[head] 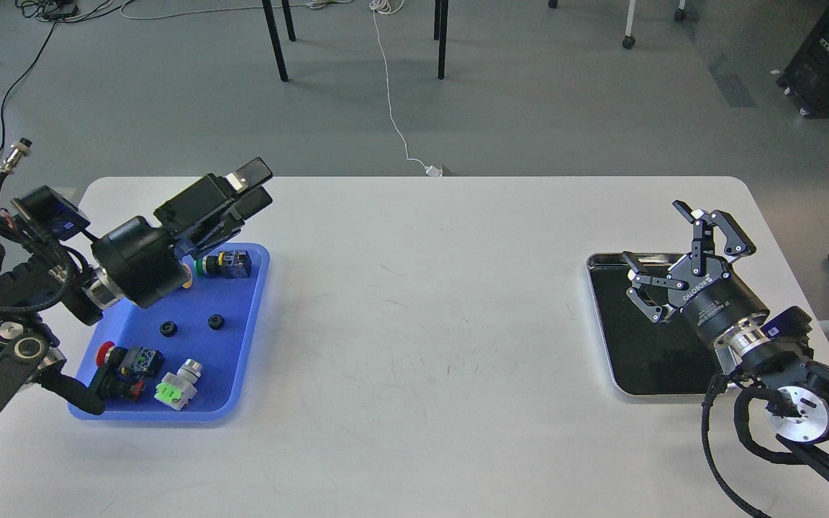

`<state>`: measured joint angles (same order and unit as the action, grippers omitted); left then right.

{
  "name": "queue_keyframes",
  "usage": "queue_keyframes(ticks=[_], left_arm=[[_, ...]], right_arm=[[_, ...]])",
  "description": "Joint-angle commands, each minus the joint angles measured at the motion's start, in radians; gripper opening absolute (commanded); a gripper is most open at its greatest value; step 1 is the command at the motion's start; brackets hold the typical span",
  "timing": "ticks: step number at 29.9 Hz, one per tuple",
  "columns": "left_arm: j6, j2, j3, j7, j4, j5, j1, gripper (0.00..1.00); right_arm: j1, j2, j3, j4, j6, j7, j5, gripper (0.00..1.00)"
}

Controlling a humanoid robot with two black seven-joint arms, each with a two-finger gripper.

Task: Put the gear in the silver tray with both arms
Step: 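Move the left gripper down over the blue tray, then grasp a small black gear in the blue tray with the left gripper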

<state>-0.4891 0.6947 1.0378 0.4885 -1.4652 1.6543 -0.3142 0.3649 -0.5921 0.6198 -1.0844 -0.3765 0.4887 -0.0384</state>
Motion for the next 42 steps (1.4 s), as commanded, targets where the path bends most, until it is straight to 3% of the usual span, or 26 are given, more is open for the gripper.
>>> queue_keyframes(ticks=[1, 6, 12, 20, 28, 33, 42], left_arm=[[0.038, 0.133, -0.168, 0.0, 0.023, 0.258, -0.089, 0.98], [0.127, 0.255, -0.31, 0.0, 0.104, 0.386, -0.111, 0.98], [0.228, 0.249, -0.38, 0.0, 0.262, 0.483, -0.117, 0.97], [0.234, 0.172, -0.4, 0.0, 0.371, 0.527, -0.149, 0.92], [0.234, 0.157, -0.535, 0.0, 0.428, 0.527, -0.247, 0.91], [0.233, 0.144, -0.547, 0.0, 0.456, 0.527, -0.26, 0.91], [0.23, 0.138, -0.578, 0.0, 0.456, 0.527, -0.26, 0.75]], right_arm=[[0.003, 0.0, 0.0, 0.0, 0.001, 0.0, 0.0, 0.99], [0.003, -0.002, 0.001, 0.0, 0.002, 0.0, 0.0, 0.99], [0.003, -0.002, 0.001, 0.0, 0.002, 0.0, 0.0, 0.99], [0.002, -0.002, 0.001, 0.0, 0.004, 0.0, 0.0, 0.99], [-0.004, 0.0, 0.001, 0.0, 0.005, 0.0, 0.0, 0.99], [-0.004, -0.002, 0.001, 0.0, 0.005, 0.0, 0.0, 0.99], [-0.006, -0.002, 0.005, 0.0, 0.007, 0.0, 0.0, 0.99]])
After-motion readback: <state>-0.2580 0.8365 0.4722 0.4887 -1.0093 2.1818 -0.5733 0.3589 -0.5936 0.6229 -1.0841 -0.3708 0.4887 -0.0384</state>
